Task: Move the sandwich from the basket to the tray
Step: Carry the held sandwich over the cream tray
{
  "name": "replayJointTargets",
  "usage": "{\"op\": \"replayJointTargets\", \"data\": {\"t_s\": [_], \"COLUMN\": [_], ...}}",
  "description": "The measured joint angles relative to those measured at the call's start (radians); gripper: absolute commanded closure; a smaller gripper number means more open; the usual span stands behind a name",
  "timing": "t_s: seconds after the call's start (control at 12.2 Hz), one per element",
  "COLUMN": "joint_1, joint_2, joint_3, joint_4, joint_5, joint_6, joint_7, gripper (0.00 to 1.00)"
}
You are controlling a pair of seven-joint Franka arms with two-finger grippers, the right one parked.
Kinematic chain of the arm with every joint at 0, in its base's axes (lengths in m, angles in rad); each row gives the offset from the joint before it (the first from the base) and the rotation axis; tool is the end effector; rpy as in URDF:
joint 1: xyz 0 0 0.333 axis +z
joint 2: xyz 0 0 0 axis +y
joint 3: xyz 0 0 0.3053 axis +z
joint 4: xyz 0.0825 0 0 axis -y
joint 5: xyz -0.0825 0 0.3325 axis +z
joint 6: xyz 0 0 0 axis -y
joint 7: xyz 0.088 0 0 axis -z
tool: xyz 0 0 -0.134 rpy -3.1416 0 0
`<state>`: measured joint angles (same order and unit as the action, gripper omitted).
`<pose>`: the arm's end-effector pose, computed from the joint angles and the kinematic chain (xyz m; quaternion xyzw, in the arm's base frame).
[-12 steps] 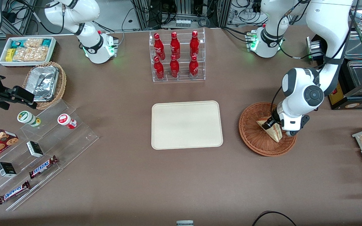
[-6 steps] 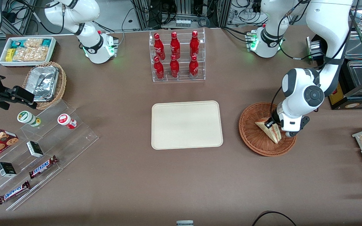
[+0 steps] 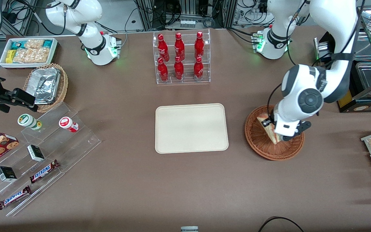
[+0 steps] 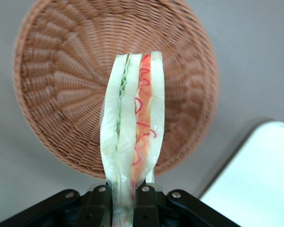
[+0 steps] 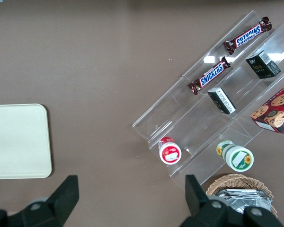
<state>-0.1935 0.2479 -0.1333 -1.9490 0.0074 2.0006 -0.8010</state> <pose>0.5055 -0.1684 0.3332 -0.9677 -0.2324 0.0889 0.0406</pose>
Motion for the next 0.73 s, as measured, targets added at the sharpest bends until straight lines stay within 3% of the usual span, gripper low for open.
{"op": "replayJointTargets", "data": {"t_s": [0.41, 0.73], "joint_1": [-0.158, -0.287], "joint_2": [0.094, 0.215], "joint_3": [-0.005, -0.007], "joint_4": [0.116, 0.252], "joint_5": [0.0, 0.0], "joint_6": [0.001, 0.005], "joint_7": [0.053, -0.005], "gripper": [0.95, 0.99]}}
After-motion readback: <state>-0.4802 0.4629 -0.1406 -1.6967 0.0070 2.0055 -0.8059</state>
